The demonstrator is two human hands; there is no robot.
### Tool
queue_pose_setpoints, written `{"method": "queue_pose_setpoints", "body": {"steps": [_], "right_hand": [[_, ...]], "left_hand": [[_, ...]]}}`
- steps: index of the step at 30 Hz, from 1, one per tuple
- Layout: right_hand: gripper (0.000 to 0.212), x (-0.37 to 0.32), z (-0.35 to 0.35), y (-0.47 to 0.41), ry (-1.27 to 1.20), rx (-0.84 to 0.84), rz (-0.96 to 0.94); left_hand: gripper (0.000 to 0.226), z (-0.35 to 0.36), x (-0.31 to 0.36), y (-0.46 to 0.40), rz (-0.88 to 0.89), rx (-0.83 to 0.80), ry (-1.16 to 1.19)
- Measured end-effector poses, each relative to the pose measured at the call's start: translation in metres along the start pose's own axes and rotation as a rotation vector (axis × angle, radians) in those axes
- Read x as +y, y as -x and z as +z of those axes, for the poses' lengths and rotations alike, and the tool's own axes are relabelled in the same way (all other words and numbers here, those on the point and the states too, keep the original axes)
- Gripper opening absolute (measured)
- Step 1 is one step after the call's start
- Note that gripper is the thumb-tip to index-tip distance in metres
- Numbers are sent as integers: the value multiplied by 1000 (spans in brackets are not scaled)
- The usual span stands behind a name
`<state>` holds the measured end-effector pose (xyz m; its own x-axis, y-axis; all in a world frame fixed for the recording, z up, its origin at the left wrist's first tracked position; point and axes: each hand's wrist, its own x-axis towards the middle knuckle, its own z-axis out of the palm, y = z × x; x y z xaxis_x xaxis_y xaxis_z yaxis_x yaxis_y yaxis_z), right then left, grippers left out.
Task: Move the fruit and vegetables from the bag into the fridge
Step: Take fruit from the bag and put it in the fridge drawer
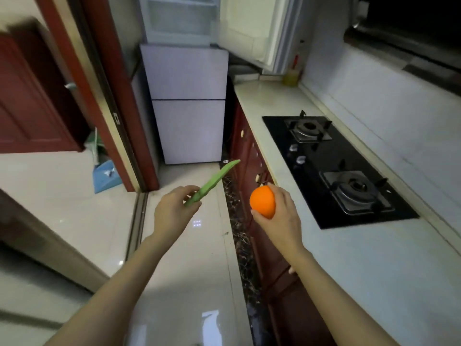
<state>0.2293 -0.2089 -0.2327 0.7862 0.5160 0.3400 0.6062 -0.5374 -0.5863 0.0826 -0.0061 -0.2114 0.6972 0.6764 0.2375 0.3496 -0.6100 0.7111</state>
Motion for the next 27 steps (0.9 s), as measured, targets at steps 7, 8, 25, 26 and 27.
{"method": "queue_pose_setpoints", "body": {"steps": [7, 8, 25, 26, 27], "right_hand": [[77, -29, 63, -93, -23, -1, -20], [78, -29, 71, -106, -12, -6, -30], [76, -17, 176, -492, 7, -29, -236], [76, -22, 184, -513, 3, -31, -244], [76, -28, 193, -531, -1, -40, -256]], "left_hand": [[28, -18, -51, -103, -27, 41, -46], [28, -16, -56, -118, -34, 43, -46], [29, 34, -68, -461, -53, 185, -83], [29, 33, -72, -478, -58, 201, -87], [29, 31, -77, -494, -67, 213, -94]]}}
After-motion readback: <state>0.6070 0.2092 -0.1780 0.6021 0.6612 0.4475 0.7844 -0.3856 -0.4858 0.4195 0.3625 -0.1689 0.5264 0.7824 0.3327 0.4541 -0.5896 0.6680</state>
